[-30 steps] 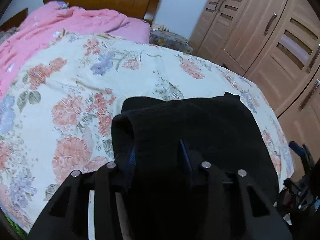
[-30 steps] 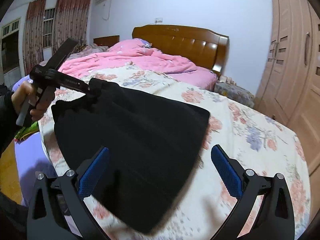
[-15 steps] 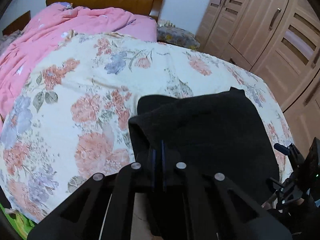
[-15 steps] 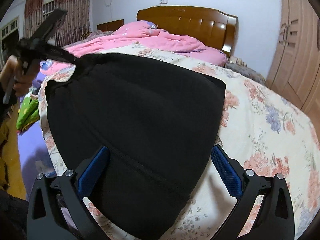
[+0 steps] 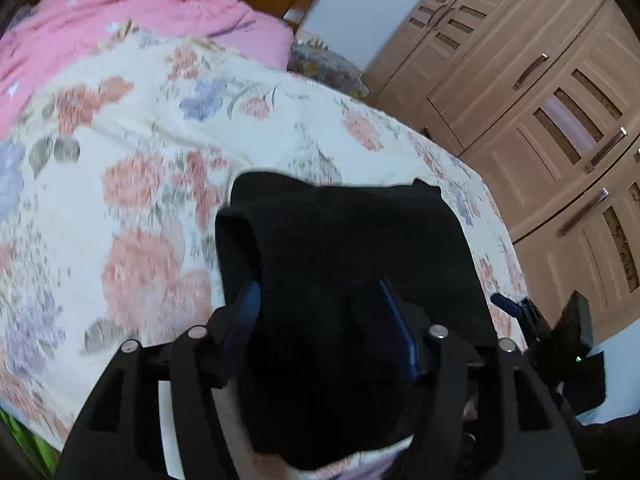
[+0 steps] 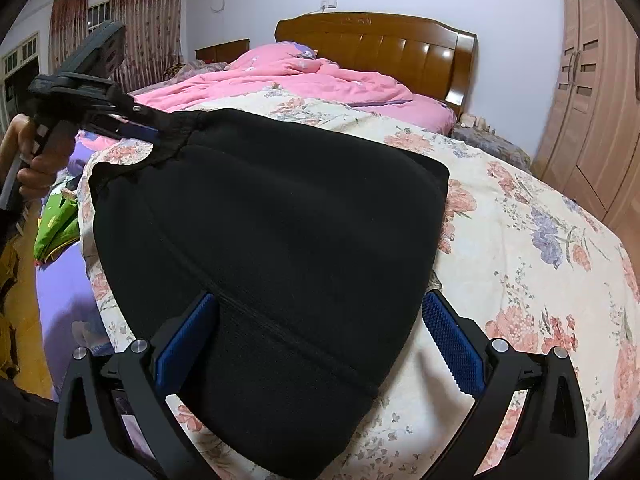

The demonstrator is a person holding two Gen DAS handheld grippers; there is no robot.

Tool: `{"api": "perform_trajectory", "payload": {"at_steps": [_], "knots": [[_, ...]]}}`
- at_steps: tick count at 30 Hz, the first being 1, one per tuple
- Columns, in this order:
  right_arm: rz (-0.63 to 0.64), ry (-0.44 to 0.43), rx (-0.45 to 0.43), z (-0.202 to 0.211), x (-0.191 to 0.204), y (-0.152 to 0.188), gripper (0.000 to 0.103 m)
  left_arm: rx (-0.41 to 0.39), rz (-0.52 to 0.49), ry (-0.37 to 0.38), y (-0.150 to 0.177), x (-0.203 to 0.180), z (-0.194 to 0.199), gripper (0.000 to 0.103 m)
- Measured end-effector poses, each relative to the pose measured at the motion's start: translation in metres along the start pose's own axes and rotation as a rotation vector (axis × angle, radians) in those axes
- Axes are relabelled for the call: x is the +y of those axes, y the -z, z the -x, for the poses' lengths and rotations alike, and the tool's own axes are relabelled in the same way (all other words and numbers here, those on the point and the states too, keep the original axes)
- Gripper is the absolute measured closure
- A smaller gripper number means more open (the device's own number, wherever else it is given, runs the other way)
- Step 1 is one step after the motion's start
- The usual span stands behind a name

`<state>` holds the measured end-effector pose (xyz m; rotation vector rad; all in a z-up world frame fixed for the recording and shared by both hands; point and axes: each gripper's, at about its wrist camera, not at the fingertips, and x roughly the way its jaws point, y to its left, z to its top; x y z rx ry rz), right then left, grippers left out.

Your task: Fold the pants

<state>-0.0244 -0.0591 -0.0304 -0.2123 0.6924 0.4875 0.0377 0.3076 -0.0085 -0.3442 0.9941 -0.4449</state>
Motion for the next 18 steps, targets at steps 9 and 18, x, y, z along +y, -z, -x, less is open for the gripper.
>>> {"api": "perform_trajectory", "payload": {"at_steps": [9, 18], "knots": [[0.018, 0.002, -0.006, 0.001, 0.0, -0.001, 0.005, 0.025, 0.013, -0.099, 0.042, -0.008, 0.017, 0.051], [0.036, 0.01, -0.017, 0.004, -0.001, 0.0, 0.005, 0.023, -0.035, -0.123, 0.05, -0.032, 0.029, 0.05]]}}
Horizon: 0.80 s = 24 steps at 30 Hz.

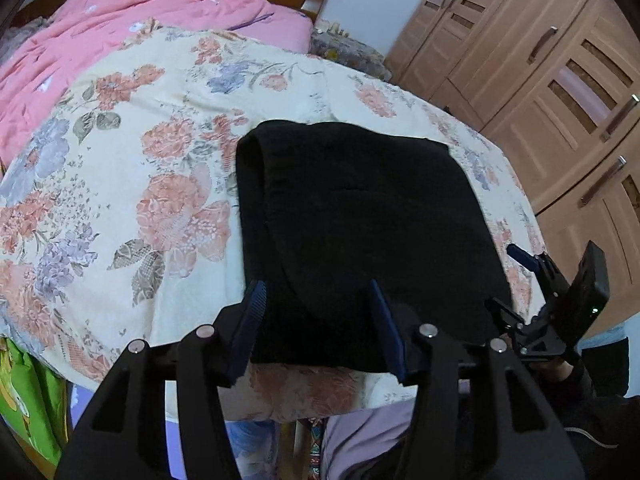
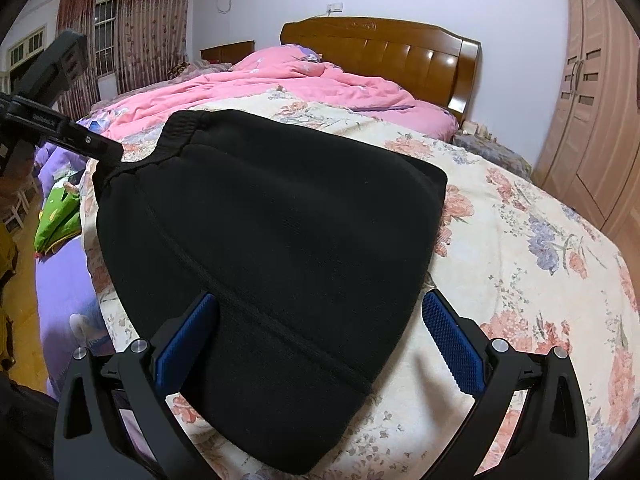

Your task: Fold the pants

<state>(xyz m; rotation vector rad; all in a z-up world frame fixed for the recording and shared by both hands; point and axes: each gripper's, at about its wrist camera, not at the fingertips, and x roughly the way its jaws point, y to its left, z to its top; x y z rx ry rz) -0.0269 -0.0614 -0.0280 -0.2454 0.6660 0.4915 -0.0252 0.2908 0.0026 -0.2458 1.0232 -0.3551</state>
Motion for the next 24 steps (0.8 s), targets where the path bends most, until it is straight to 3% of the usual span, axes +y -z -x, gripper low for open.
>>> {"api": "perform_trajectory", "payload": {"at_steps": [5, 7, 10, 11, 14, 16, 19, 24], "knots": [[0.002, -0.004, -0.006, 0.001, -0.001, 0.001, 0.005, 0.103, 0.014, 0.064, 0.001, 0.003, -0.025, 0.048], [0.0, -0.005, -0.009, 0.002, -0.001, 0.001, 0.005, 0.119, 0.068, 0.125, 0.0, 0.015, -0.031, 0.047], [-0.003, -0.006, -0.012, 0.002, -0.002, 0.002, 0.005, 0.098, 0.118, 0.181, -0.005, 0.026, -0.029, 0.068], [-0.002, -0.007, -0.011, 0.002, -0.002, 0.002, 0.005, 0.078, 0.126, 0.174, -0.007, 0.027, -0.026, 0.085], [-0.003, -0.01, -0.007, 0.003, -0.002, 0.004, 0.005, 0.012, 0.093, 0.104, -0.007, 0.016, -0.008, 0.094], [0.001, -0.012, -0.002, 0.003, -0.001, 0.004, 0.005, -0.041, 0.032, -0.021, -0.004, -0.002, 0.008, 0.096], [-0.021, -0.031, 0.015, 0.0, -0.004, 0.006, 0.005, -0.028, 0.039, -0.1, 0.006, -0.002, 0.005, 0.096], [-0.052, -0.057, 0.03, -0.003, -0.008, 0.007, 0.005, -0.019, 0.069, -0.135, 0.011, 0.005, -0.015, 0.094]]}}
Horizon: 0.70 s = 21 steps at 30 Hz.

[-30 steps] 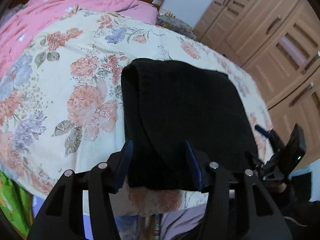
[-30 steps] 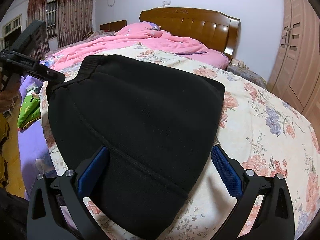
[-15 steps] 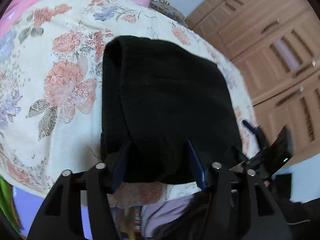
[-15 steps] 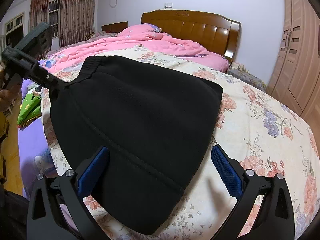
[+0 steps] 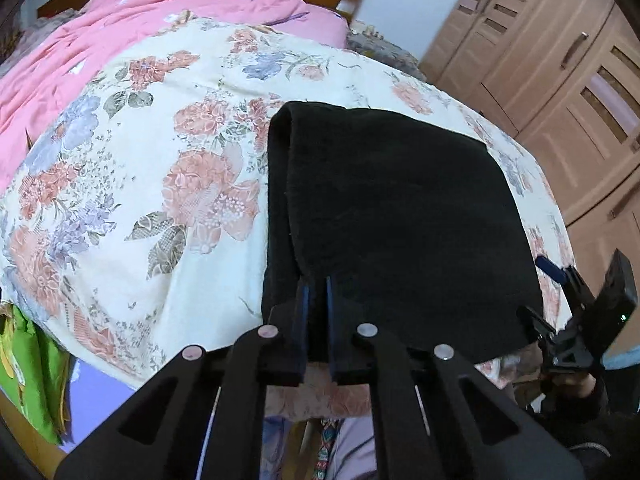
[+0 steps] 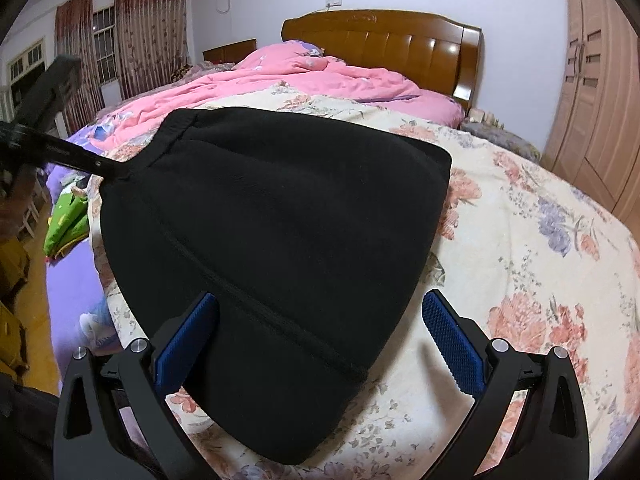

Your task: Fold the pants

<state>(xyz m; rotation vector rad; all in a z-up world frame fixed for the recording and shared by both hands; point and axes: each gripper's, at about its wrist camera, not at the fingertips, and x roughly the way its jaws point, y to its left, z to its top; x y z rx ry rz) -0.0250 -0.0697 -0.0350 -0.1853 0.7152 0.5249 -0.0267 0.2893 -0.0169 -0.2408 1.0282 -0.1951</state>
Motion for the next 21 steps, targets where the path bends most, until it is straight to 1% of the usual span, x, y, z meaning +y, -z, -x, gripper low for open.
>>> {"api": "perform_trajectory", "payload": {"at_steps": [1, 2, 3, 4, 5, 7, 8, 9, 10, 11, 13, 15, 16, 18, 19, 21], "knots": [[0.002, 0.002, 0.006, 0.001, 0.001, -0.001, 0.005, 0.004, -0.01, -0.015, -0.001, -0.002, -0.001, 0.092], [0.006, 0.003, 0.01, 0.002, 0.001, -0.002, 0.005, 0.008, -0.022, -0.035, 0.0, -0.003, -0.001, 0.084], [0.016, 0.006, 0.01, 0.005, 0.003, -0.004, 0.005, 0.002, -0.047, -0.09, 0.001, -0.008, 0.001, 0.076], [0.025, 0.006, 0.005, 0.008, 0.004, -0.007, 0.005, -0.005, -0.064, -0.138, 0.001, -0.008, 0.004, 0.056], [0.034, 0.004, -0.004, 0.011, 0.005, -0.009, 0.005, -0.018, -0.099, -0.215, 0.002, -0.015, 0.007, 0.039], [0.044, -0.001, -0.027, 0.018, 0.005, -0.017, 0.005, -0.066, -0.176, -0.351, 0.002, -0.031, 0.016, 0.026], [0.043, -0.008, -0.036, 0.02, 0.004, -0.021, 0.005, -0.089, -0.203, -0.382, 0.0, -0.037, 0.021, 0.022], [0.043, -0.015, -0.043, 0.021, 0.003, -0.026, 0.005, -0.111, -0.227, -0.396, -0.002, -0.045, 0.026, 0.02], [0.051, -0.017, -0.051, 0.02, 0.002, -0.032, 0.005, -0.147, -0.263, -0.387, -0.007, -0.058, 0.031, 0.017], [0.063, -0.011, -0.05, 0.017, 0.002, -0.036, 0.005, -0.165, -0.285, -0.366, -0.01, -0.067, 0.033, 0.014], [0.096, -0.006, -0.028, 0.005, 0.005, -0.044, 0.005, -0.187, -0.337, -0.306, -0.023, -0.09, 0.027, 0.013], [0.12, -0.013, -0.008, -0.007, 0.009, -0.048, 0.005, -0.181, -0.38, -0.276, -0.035, -0.109, 0.01, 0.013], [0.13, -0.018, 0.008, -0.013, 0.013, -0.05, 0.005, -0.162, -0.406, -0.282, -0.043, -0.118, -0.006, 0.014], [0.143, -0.033, 0.023, -0.021, 0.018, -0.051, 0.005, -0.141, -0.442, -0.321, -0.052, -0.127, -0.029, 0.014], [0.148, -0.04, 0.029, -0.023, 0.021, -0.051, 0.005, -0.131, -0.452, -0.332, -0.055, -0.129, -0.039, 0.014], [0.139, -0.055, 0.039, -0.027, 0.019, -0.049, 0.005, -0.105, -0.44, -0.337, -0.057, -0.124, -0.052, 0.014]]}}
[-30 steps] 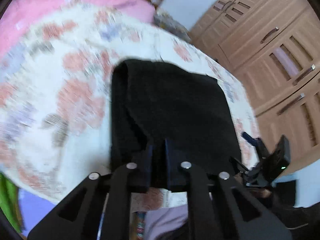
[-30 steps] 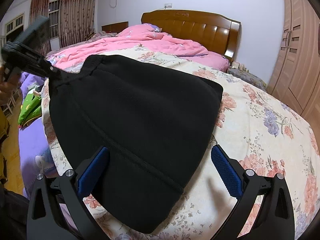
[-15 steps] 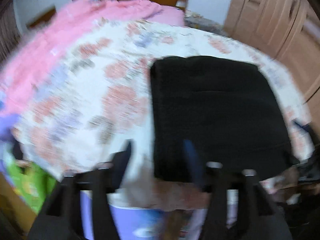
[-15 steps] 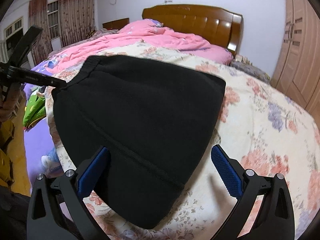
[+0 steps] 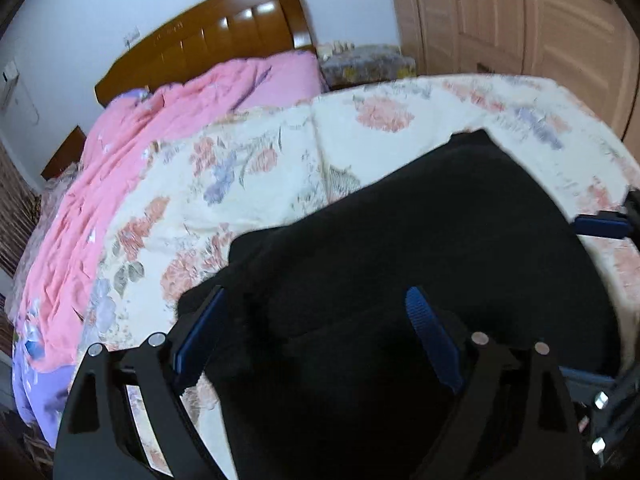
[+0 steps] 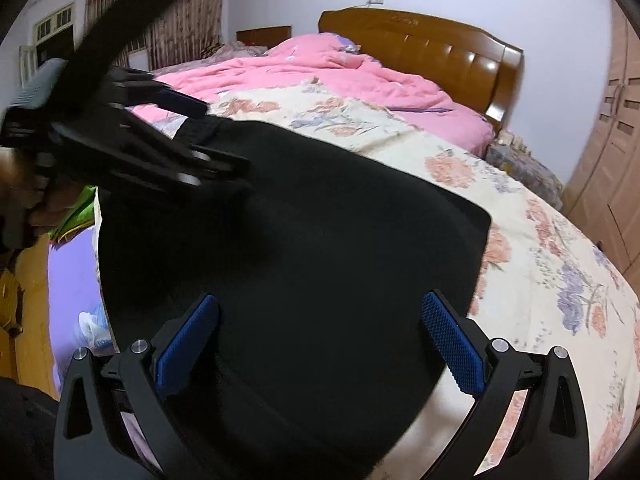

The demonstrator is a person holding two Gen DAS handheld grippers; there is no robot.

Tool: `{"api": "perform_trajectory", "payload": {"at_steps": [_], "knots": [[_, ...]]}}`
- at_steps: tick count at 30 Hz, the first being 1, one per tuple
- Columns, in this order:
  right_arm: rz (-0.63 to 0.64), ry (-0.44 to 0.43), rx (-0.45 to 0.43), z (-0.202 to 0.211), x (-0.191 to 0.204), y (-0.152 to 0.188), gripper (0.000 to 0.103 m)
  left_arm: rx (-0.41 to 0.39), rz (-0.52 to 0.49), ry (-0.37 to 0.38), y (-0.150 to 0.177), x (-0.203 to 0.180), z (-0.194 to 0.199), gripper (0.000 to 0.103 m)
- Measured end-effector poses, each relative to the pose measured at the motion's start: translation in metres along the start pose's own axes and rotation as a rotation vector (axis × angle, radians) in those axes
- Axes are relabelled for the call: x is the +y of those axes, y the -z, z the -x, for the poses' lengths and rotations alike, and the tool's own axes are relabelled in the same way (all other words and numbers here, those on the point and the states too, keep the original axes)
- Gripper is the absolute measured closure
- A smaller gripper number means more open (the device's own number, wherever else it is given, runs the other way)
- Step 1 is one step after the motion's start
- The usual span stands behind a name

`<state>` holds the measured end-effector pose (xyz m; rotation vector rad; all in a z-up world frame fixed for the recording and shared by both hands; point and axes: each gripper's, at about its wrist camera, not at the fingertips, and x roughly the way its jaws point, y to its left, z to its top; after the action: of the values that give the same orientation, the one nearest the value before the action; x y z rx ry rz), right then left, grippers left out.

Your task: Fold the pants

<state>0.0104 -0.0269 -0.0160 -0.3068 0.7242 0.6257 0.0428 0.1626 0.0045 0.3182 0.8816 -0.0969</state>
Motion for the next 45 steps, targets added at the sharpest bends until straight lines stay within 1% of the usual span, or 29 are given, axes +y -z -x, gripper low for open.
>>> {"api": "perform_trajectory", "payload": {"at_steps": [3, 6, 11, 14, 20, 25, 28, 31, 34, 37, 38, 39, 41, 42, 43, 45], "knots": [[-0.072, -0.069, 0.011, -0.004, -0.015, 0.006, 0.005, 0.045, 0.037, 0.022, 0.01, 0.01, -0.024, 0.013], [-0.094, -0.104, 0.001, -0.004, -0.02, 0.013, 0.005, 0.052, 0.055, 0.035, 0.022, 0.015, -0.029, 0.012], [-0.093, -0.12, 0.014, -0.002, -0.022, 0.013, 0.005, 0.058, 0.093, 0.057, 0.03, 0.023, -0.032, 0.008], [-0.082, -0.124, 0.025, -0.003, -0.022, 0.011, 0.005, 0.054, 0.09, 0.055, 0.031, 0.024, -0.033, 0.008], [-0.1, -0.164, 0.001, -0.006, -0.027, 0.02, 0.004, 0.048, 0.129, 0.078, 0.038, 0.031, -0.038, 0.001], [-0.119, -0.176, -0.026, -0.005, -0.028, 0.025, 0.004, 0.038, 0.143, 0.084, 0.041, 0.03, -0.04, 0.001], [-0.118, -0.169, -0.003, -0.004, -0.027, 0.021, 0.004, 0.032, 0.152, 0.091, 0.042, 0.031, -0.04, 0.001], [-0.092, -0.15, 0.033, -0.001, -0.026, 0.008, 0.005, 0.03, 0.155, 0.092, 0.042, 0.031, -0.041, 0.001], [-0.043, -0.107, -0.005, 0.002, -0.03, -0.01, 0.005, 0.03, 0.156, 0.093, 0.041, 0.031, -0.041, 0.001], [-0.035, -0.094, -0.035, -0.011, -0.045, -0.032, 0.005, 0.03, 0.157, 0.093, 0.042, 0.031, -0.041, 0.001], [-0.03, -0.089, -0.034, -0.02, -0.049, -0.036, 0.005, 0.03, 0.157, 0.094, 0.042, 0.031, -0.041, 0.001], [-0.029, -0.069, -0.013, -0.035, -0.056, -0.041, 0.005, 0.03, 0.158, 0.094, 0.042, 0.032, -0.041, 0.001], [-0.053, -0.051, 0.039, -0.058, -0.067, -0.04, 0.005, 0.028, 0.158, 0.094, 0.042, 0.031, -0.041, 0.001], [-0.106, -0.096, 0.05, -0.065, -0.077, -0.038, 0.005, 0.027, 0.157, 0.094, 0.042, 0.032, -0.041, 0.001], [-0.148, -0.101, 0.043, -0.062, -0.082, -0.038, 0.005, 0.027, 0.156, 0.095, 0.041, 0.032, -0.041, 0.001], [-0.18, -0.038, 0.026, -0.046, -0.082, -0.037, 0.005, 0.025, 0.154, 0.091, 0.042, 0.031, -0.039, 0.001]]}}
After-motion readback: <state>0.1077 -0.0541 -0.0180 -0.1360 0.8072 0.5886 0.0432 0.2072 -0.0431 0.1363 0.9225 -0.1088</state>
